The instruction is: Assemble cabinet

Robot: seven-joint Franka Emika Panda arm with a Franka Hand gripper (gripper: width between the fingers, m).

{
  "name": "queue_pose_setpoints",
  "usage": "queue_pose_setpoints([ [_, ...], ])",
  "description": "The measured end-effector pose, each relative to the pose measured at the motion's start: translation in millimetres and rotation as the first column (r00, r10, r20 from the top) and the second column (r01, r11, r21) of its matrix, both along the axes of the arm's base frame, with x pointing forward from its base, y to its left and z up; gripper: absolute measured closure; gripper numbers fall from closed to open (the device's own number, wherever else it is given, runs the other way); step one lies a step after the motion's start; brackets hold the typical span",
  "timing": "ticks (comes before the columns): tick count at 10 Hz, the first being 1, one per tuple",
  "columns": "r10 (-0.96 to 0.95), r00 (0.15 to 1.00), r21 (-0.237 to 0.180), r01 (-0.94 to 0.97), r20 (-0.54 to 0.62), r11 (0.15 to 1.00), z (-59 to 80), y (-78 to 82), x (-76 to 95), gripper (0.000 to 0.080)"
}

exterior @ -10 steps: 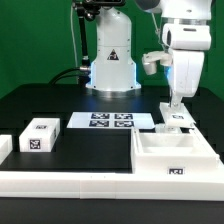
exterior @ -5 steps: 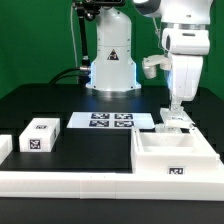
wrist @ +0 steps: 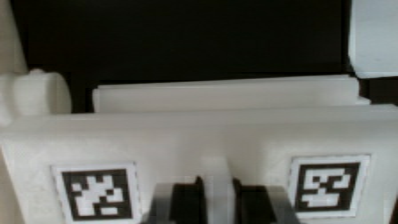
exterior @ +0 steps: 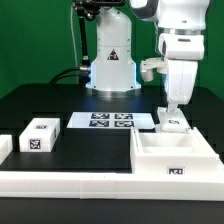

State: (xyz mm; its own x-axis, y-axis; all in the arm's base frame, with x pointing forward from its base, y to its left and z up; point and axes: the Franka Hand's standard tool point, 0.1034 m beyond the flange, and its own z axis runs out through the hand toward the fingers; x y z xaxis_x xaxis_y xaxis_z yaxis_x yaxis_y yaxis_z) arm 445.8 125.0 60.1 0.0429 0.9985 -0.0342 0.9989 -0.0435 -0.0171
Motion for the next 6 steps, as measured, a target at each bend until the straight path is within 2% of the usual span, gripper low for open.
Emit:
queue_pose_setpoints([
  [2,-0.003,1.000,-0.003,0.003,0.011,1.000,7.5,0.6,12.2,0.0738],
  [6,-0.007,1.000,-0.004,0.008,0.009,1.000,6.7,-0.4,16.4,0.0738],
])
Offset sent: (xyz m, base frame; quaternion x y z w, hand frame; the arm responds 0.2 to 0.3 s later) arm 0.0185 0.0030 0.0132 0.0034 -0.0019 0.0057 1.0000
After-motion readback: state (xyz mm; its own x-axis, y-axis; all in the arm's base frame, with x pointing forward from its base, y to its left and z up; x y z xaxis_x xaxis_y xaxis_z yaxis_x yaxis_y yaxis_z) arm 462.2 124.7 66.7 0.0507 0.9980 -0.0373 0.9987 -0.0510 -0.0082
